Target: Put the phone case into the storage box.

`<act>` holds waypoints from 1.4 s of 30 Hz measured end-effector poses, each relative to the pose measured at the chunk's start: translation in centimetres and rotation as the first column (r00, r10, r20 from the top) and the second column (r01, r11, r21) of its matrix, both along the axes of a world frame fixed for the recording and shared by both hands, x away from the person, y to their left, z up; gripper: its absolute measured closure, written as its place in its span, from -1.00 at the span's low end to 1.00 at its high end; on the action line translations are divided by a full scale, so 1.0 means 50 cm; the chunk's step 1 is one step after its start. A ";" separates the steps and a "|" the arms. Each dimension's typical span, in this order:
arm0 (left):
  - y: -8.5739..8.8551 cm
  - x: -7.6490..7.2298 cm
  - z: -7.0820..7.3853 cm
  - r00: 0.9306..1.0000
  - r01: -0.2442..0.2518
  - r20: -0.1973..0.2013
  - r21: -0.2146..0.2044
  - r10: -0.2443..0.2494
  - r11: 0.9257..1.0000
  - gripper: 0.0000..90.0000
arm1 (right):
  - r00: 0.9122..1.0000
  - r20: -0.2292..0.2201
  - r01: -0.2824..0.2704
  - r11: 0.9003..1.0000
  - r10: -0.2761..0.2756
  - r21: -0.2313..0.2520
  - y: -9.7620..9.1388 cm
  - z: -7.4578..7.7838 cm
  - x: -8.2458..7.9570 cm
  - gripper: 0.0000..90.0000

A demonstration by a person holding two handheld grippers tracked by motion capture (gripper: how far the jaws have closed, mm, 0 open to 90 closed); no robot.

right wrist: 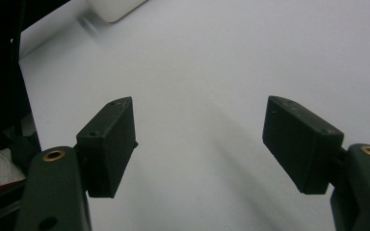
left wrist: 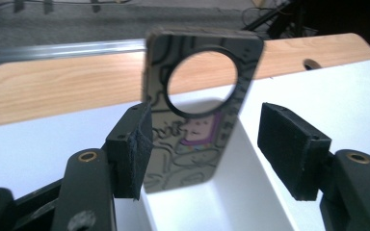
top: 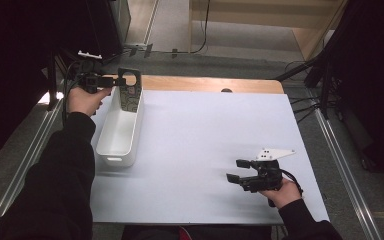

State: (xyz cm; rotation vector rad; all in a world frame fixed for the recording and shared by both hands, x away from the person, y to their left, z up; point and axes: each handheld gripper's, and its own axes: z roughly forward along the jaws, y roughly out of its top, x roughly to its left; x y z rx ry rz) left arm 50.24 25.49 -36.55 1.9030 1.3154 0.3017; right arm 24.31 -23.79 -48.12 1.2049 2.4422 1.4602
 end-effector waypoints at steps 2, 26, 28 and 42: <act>-0.001 -0.009 0.002 1.000 0.007 0.006 -0.004 -0.007 1.000 -0.18 | 1.000 0.001 -0.001 1.000 0.001 0.002 0.000 0.002 0.001 -0.41; -0.015 -0.100 0.032 0.988 0.154 0.026 -0.093 -0.152 0.984 -0.26 | 1.000 0.009 -0.009 1.000 0.009 -0.002 0.003 0.009 0.004 -0.42; -0.018 -0.106 0.034 0.985 0.171 0.027 -0.086 -0.169 0.982 -0.26 | 1.000 0.009 -0.010 1.000 0.010 -0.003 0.003 0.009 0.004 -0.42; -0.034 -0.151 0.032 0.971 0.238 0.045 -0.081 -0.235 0.968 -0.27 | 1.000 0.008 -0.012 1.000 0.012 0.000 0.001 0.007 0.006 -0.42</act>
